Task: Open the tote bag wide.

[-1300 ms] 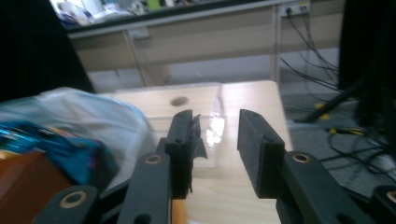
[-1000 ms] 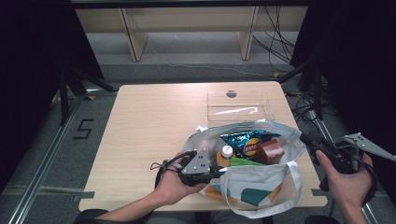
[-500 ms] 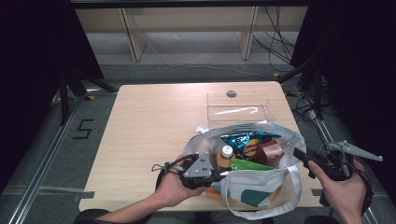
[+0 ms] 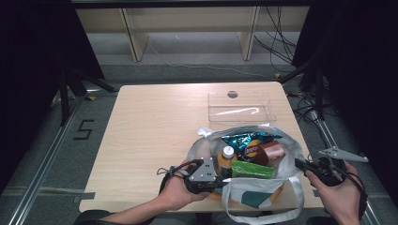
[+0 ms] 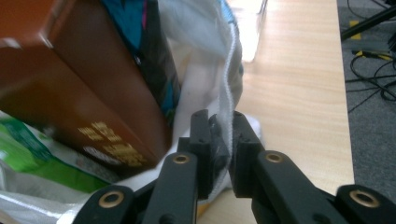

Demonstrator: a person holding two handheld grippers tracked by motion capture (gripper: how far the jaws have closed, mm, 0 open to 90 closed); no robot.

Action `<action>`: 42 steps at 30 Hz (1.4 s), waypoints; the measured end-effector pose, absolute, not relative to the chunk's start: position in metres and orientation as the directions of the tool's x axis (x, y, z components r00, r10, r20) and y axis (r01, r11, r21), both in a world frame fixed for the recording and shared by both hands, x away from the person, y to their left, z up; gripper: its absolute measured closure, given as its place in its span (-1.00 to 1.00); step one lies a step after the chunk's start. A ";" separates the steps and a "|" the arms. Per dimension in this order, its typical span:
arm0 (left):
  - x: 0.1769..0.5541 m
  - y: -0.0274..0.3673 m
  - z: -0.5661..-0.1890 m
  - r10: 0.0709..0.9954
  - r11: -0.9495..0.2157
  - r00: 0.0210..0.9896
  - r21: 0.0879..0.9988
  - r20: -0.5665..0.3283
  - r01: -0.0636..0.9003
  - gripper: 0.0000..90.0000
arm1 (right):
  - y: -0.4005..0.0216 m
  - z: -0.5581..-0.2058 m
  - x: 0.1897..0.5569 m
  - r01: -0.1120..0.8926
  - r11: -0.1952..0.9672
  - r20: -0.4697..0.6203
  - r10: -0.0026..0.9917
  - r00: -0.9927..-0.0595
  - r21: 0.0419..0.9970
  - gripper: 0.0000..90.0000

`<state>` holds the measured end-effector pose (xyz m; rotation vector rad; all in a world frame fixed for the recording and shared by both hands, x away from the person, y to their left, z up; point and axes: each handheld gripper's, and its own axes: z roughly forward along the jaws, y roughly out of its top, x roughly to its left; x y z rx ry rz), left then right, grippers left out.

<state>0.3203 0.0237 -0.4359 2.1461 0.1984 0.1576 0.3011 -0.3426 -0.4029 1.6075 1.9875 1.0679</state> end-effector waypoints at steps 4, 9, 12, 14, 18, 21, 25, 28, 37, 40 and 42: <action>0.321 0.022 -0.443 0.201 -0.554 0.979 0.827 0.024 0.094 0.87 | -0.345 -0.409 0.304 0.661 0.112 0.130 0.943 -0.305 0.742 0.88; 0.321 0.020 -0.451 0.207 -0.551 0.978 0.826 -0.004 0.120 0.87 | -0.344 -0.417 0.306 0.696 0.114 0.148 0.941 -0.304 0.709 0.90; 0.320 0.018 -0.456 0.206 -0.557 0.979 0.822 -0.001 0.118 0.87 | -0.344 -0.423 0.308 0.715 0.121 0.148 0.942 -0.302 0.689 0.90; 0.321 0.019 -0.458 0.200 -0.567 0.980 0.815 -0.003 0.119 0.87 | -0.345 -0.428 0.310 0.710 0.144 0.131 0.939 -0.318 0.689 0.90; 0.321 0.019 -0.458 0.200 -0.570 0.980 0.813 0.000 0.117 0.87 | -0.347 -0.433 0.314 0.709 0.173 0.130 0.927 -0.352 0.684 0.90; 0.321 0.019 -0.458 0.207 -0.561 0.978 0.818 -0.010 0.127 0.86 | -0.344 -0.432 0.312 0.727 0.142 0.145 0.937 -0.318 0.672 0.87; 0.321 0.021 -0.453 0.213 -0.538 0.977 0.832 -0.021 0.135 0.80 | -0.345 -0.431 0.311 0.715 0.141 0.139 0.938 -0.319 0.685 0.75; 0.317 0.026 -0.441 0.213 -0.505 0.977 0.852 -0.029 0.136 0.67 | -0.348 -0.426 0.310 0.682 0.129 0.131 0.940 -0.316 0.720 0.38; 0.317 0.053 -0.411 0.272 -0.391 0.961 0.908 -0.046 0.154 0.38 | -0.355 -0.405 0.309 0.592 0.140 0.082 0.939 -0.333 0.794 0.16; 0.320 0.066 -0.396 0.310 -0.349 0.951 0.928 -0.019 0.132 0.37 | -0.356 -0.395 0.310 0.567 0.127 0.078 0.943 -0.324 0.814 0.16; 0.325 0.074 -0.387 0.346 -0.319 0.938 0.940 -0.006 0.124 0.35 | -0.356 -0.388 0.311 0.556 0.104 0.092 0.945 -0.313 0.825 0.21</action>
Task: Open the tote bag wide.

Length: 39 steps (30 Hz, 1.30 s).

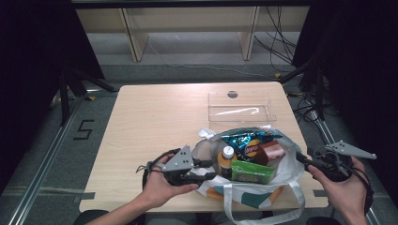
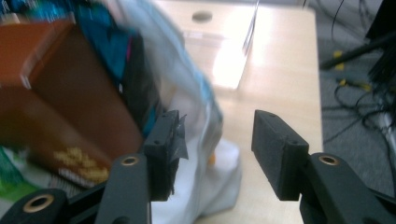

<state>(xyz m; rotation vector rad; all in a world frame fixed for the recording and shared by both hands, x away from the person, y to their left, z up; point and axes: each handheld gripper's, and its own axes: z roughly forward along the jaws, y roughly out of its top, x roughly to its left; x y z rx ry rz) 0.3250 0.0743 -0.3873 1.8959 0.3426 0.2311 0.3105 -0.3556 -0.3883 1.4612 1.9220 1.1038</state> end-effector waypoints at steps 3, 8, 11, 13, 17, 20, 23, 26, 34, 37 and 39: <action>0.337 0.083 -0.378 0.397 -0.278 0.918 0.951 -0.013 0.133 0.25 | -0.357 -0.379 0.316 0.516 0.133 0.063 0.937 -0.344 0.846 0.31; 0.362 0.091 -0.370 0.463 -0.239 0.886 0.958 -0.032 0.160 0.10 | -0.351 -0.371 0.327 0.492 0.184 0.021 0.924 -0.381 0.851 0.44; 0.368 0.090 -0.371 0.476 -0.261 0.879 0.953 -0.011 0.154 0.03 | -0.349 -0.370 0.335 0.482 0.193 0.012 0.920 -0.391 0.855 0.47; 0.372 0.089 -0.375 0.482 -0.270 0.876 0.949 -0.014 0.164 0.02 | -0.348 -0.370 0.337 0.480 0.196 0.015 0.917 -0.399 0.855 0.47; 0.376 0.087 -0.382 0.476 -0.307 0.879 0.939 0.013 0.153 0.09 | -0.346 -0.374 0.345 0.486 0.219 0.008 0.907 -0.422 0.846 0.50; 0.381 0.085 -0.387 0.469 -0.328 0.883 0.932 0.020 0.153 0.23 | -0.343 -0.377 0.352 0.487 0.241 -0.004 0.899 -0.438 0.840 0.54; 0.387 0.084 -0.394 0.475 -0.350 0.879 0.923 0.029 0.158 0.44 | -0.342 -0.377 0.356 0.483 0.251 -0.011 0.895 -0.446 0.839 0.62; 0.389 0.084 -0.398 0.482 -0.363 0.875 0.917 0.034 0.165 0.76 | -0.339 -0.378 0.357 0.515 0.247 0.015 0.892 -0.452 0.821 0.82; 0.400 0.084 -0.404 0.531 -0.367 0.847 0.910 0.033 0.194 0.96 | -0.335 -0.381 0.367 0.505 0.230 0.021 0.896 -0.443 0.832 0.92; 0.404 0.082 -0.409 0.538 -0.386 0.842 0.901 0.047 0.197 0.97 | -0.335 -0.386 0.372 0.509 0.259 -0.003 0.893 -0.450 0.821 0.93; 0.404 0.082 -0.410 0.543 -0.384 0.839 0.901 0.043 0.203 0.97 | -0.335 -0.386 0.373 0.514 0.270 -0.009 0.891 -0.454 0.814 0.93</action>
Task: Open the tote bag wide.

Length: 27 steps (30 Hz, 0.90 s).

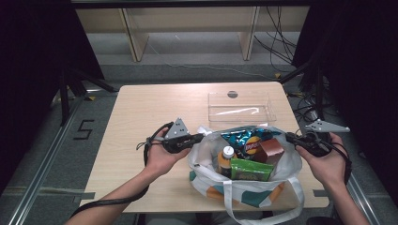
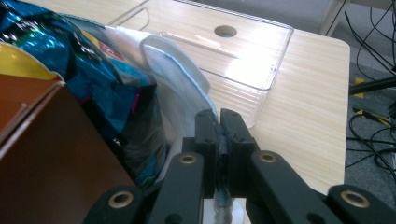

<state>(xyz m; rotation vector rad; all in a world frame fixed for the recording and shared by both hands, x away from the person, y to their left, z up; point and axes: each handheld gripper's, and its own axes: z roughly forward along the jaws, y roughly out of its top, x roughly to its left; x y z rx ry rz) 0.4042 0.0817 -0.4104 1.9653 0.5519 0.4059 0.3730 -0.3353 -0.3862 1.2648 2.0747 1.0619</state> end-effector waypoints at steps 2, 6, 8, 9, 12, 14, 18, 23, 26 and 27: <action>0.407 0.081 -0.415 0.545 -0.401 0.837 0.894 0.055 0.202 0.97 | -0.336 -0.390 0.377 0.493 0.287 -0.036 0.889 -0.457 0.822 0.93; 0.408 0.079 -0.422 0.550 -0.416 0.833 0.886 0.064 0.206 0.97 | -0.333 -0.396 0.379 0.517 0.274 -0.009 0.890 -0.457 0.811 0.93; 0.409 0.078 -0.426 0.557 -0.418 0.829 0.881 0.057 0.220 0.97 | -0.331 -0.398 0.379 0.518 0.263 -0.006 0.896 -0.445 0.814 0.94; 0.410 0.078 -0.428 0.548 -0.430 0.833 0.879 0.072 0.207 0.97 | -0.330 -0.401 0.380 0.529 0.261 -0.001 0.898 -0.441 0.807 0.94; 0.413 0.077 -0.434 0.561 -0.425 0.826 0.876 0.060 0.226 0.97 | -0.331 -0.404 0.382 0.517 0.288 -0.030 0.892 -0.451 0.806 0.94; 0.415 0.077 -0.439 0.558 -0.426 0.828 0.877 0.061 0.223 0.97 | -0.330 -0.411 0.383 0.537 0.248 0.011 0.901 -0.433 0.806 0.94; 0.418 0.076 -0.447 0.557 -0.421 0.829 0.878 0.051 0.229 0.97 | -0.332 -0.416 0.385 0.537 0.258 0.006 0.898 -0.440 0.803 0.94; 0.420 0.076 -0.452 0.560 -0.421 0.827 0.877 0.050 0.233 0.97 | -0.333 -0.422 0.387 0.532 0.282 -0.012 0.891 -0.455 0.798 0.94; 0.419 0.076 -0.454 0.559 -0.428 0.827 0.874 0.056 0.229 0.97 | -0.332 -0.428 0.389 0.541 0.296 -0.016 0.887 -0.461 0.787 0.94; 0.419 0.075 -0.455 0.558 -0.422 0.828 0.877 0.051 0.230 0.97 | -0.332 -0.428 0.389 0.541 0.296 -0.016 0.887 -0.461 0.787 0.94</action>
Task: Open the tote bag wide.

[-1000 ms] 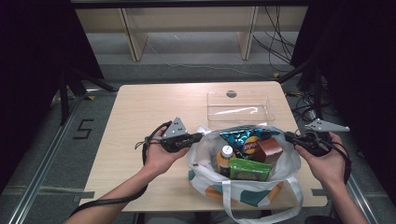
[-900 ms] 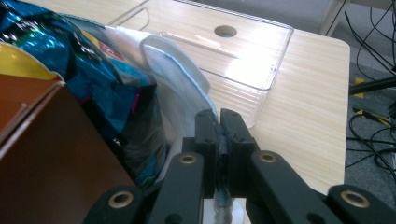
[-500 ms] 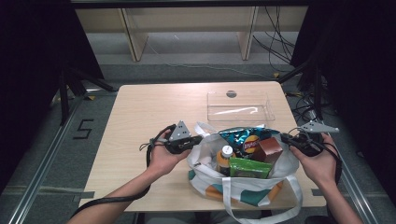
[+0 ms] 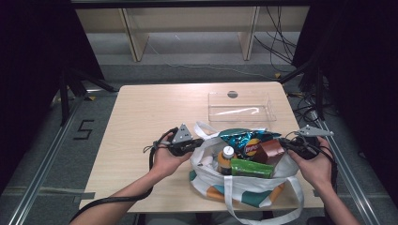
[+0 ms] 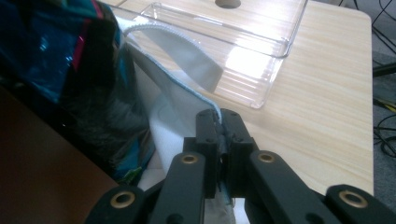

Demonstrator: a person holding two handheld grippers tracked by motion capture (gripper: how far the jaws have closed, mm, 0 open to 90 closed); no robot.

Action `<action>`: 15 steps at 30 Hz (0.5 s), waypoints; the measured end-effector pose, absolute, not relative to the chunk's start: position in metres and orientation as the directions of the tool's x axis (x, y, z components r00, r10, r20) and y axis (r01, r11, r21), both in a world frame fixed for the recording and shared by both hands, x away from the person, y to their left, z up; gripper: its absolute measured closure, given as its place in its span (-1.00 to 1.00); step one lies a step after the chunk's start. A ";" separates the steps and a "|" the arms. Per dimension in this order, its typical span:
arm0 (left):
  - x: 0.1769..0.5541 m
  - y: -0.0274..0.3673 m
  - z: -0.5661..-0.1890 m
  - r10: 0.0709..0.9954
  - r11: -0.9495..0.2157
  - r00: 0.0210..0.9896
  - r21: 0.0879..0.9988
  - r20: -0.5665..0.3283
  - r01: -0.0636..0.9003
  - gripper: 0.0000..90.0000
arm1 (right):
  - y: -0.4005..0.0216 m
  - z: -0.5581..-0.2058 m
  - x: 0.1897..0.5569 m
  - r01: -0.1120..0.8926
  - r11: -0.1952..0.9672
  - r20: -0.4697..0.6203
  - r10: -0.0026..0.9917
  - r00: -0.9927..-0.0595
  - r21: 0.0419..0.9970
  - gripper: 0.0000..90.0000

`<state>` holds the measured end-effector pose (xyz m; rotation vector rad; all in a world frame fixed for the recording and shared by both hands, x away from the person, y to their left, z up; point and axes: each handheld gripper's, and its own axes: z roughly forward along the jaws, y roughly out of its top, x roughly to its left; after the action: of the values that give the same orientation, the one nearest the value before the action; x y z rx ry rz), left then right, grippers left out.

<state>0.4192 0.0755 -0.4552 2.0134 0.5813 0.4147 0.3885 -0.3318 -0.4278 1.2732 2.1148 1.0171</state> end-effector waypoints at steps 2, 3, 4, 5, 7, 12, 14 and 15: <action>0.420 0.075 -0.456 0.558 -0.429 0.828 0.874 0.057 0.229 0.97 | -0.332 -0.430 0.389 0.549 0.285 -0.003 0.889 -0.458 0.786 0.94; 0.420 0.075 -0.458 0.559 -0.422 0.828 0.875 0.047 0.236 0.97 | -0.332 -0.431 0.390 0.547 0.287 -0.003 0.887 -0.461 0.786 0.94; 0.420 0.075 -0.458 0.559 -0.427 0.827 0.874 0.053 0.233 0.97 | -0.334 -0.433 0.391 0.522 0.319 -0.041 0.879 -0.475 0.791 0.94; 0.420 0.075 -0.459 0.564 -0.421 0.825 0.874 0.043 0.242 0.97 | -0.332 -0.432 0.390 0.554 0.288 -0.001 0.888 -0.460 0.781 0.94; 0.421 0.075 -0.461 0.562 -0.424 0.826 0.874 0.047 0.238 0.97 | -0.332 -0.434 0.390 0.555 0.298 -0.013 0.889 -0.458 0.777 0.94; 0.423 0.075 -0.462 0.553 -0.436 0.831 0.871 0.062 0.225 0.97 | -0.329 -0.437 0.390 0.578 0.281 0.003 0.897 -0.442 0.766 0.95; 0.424 0.074 -0.464 0.547 -0.436 0.835 0.872 0.058 0.225 0.98 | -0.332 -0.439 0.393 0.560 0.327 -0.032 0.882 -0.471 0.761 0.95; 0.424 0.074 -0.465 0.551 -0.439 0.832 0.870 0.061 0.226 0.98 | -0.332 -0.439 0.393 0.556 0.325 -0.037 0.884 -0.466 0.765 0.95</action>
<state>0.4239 0.0744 -0.4645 2.0309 0.5719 0.4177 0.3932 -0.3317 -0.4389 1.2684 2.1440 0.9691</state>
